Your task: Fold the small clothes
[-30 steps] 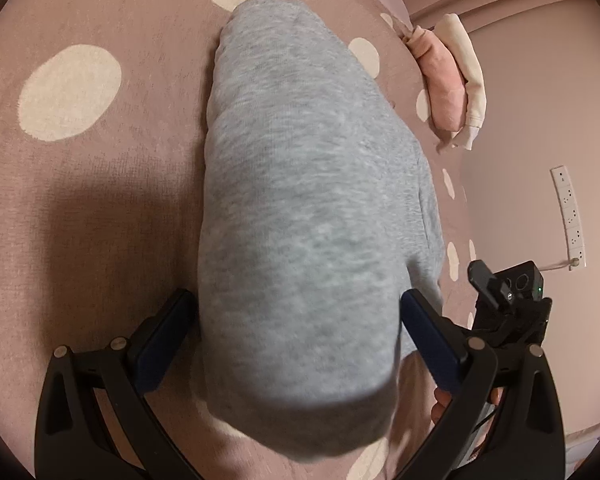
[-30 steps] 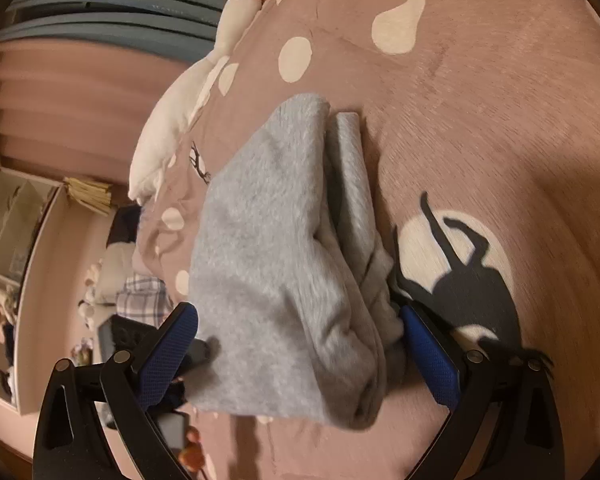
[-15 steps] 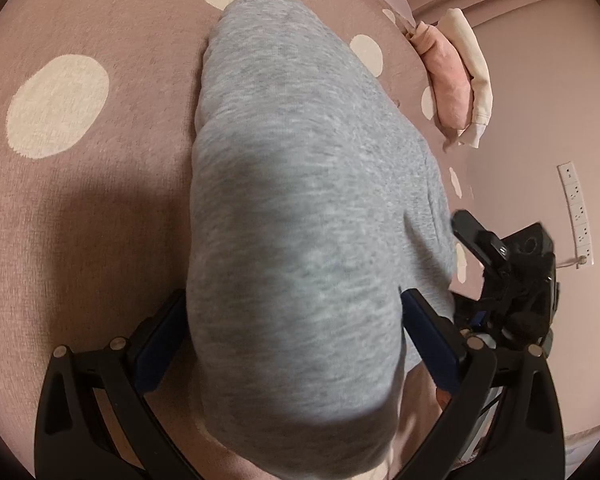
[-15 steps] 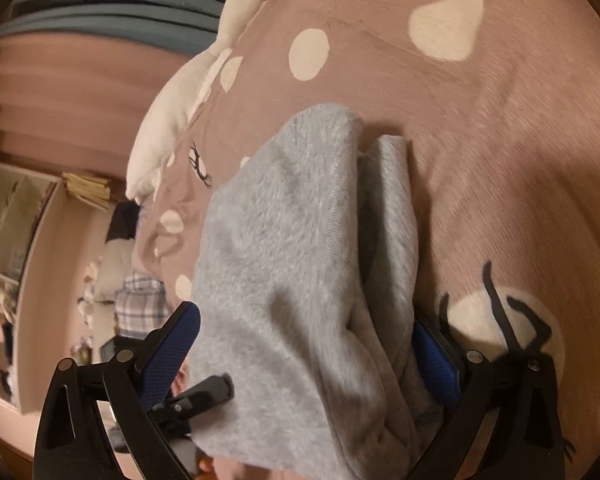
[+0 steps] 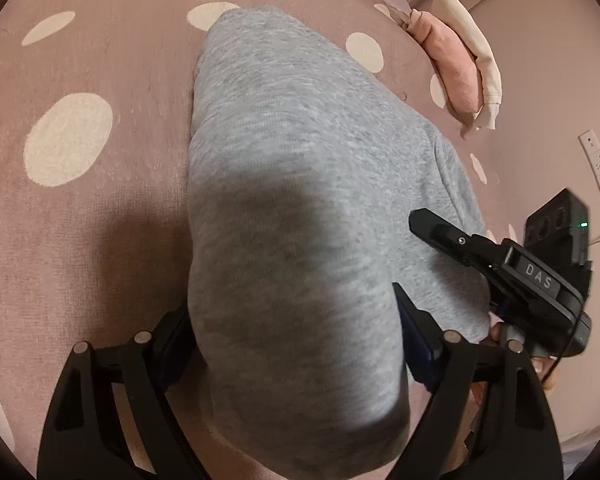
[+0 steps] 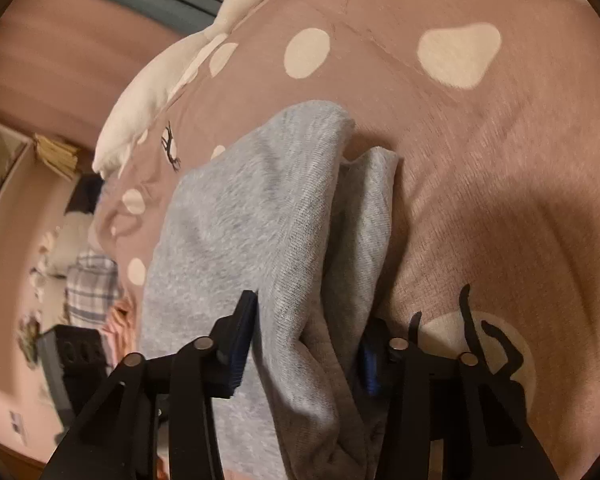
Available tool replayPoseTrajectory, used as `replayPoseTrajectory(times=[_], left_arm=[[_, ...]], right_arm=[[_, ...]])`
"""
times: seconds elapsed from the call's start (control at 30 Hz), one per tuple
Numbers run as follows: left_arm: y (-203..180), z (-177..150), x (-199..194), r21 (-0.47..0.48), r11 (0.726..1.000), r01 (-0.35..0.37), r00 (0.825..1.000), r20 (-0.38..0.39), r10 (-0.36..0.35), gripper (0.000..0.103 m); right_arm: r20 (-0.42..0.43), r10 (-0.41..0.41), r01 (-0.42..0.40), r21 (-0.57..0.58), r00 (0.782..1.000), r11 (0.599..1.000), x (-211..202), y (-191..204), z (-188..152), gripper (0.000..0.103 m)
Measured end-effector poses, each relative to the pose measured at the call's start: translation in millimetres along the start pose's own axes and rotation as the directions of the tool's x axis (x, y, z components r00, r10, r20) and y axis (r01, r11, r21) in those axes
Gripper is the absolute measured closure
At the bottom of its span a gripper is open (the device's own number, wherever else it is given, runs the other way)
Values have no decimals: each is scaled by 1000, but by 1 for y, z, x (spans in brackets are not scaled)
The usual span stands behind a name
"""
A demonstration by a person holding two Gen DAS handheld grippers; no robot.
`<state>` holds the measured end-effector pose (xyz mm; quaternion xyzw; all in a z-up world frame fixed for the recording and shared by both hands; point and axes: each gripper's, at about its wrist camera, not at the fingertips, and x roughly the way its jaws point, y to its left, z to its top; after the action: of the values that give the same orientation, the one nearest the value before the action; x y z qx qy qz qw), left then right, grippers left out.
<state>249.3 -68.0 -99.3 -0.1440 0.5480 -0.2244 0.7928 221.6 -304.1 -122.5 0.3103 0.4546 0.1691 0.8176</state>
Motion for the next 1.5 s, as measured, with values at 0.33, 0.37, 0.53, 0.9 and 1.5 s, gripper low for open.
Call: replayPoseTrajectory(times=[0.33, 0.37, 0.53, 0.9, 1.5], left_arm=[[1, -3, -4, 31, 999, -20, 998, 52, 18, 30], [-1, -3, -6, 40, 999, -23, 998, 59, 21, 31], [-2, -4, -17, 63, 997, -40, 994, 100, 34, 32], [8, -8, -63, 105, 991, -88, 975, 211, 64, 32], [51, -13, -113, 46, 983, -179, 936, 314, 156, 33]], right_arm=[[100, 13, 10, -228, 995, 974, -10, 47, -7, 72], [105, 17, 8, -238, 994, 971, -11, 50, -7, 72], [126, 54, -15, -287, 991, 958, -15, 65, -9, 72], [137, 133, -72, -376, 982, 924, -14, 101, -13, 72], [85, 230, -164, -474, 969, 865, 12, 158, -28, 72]])
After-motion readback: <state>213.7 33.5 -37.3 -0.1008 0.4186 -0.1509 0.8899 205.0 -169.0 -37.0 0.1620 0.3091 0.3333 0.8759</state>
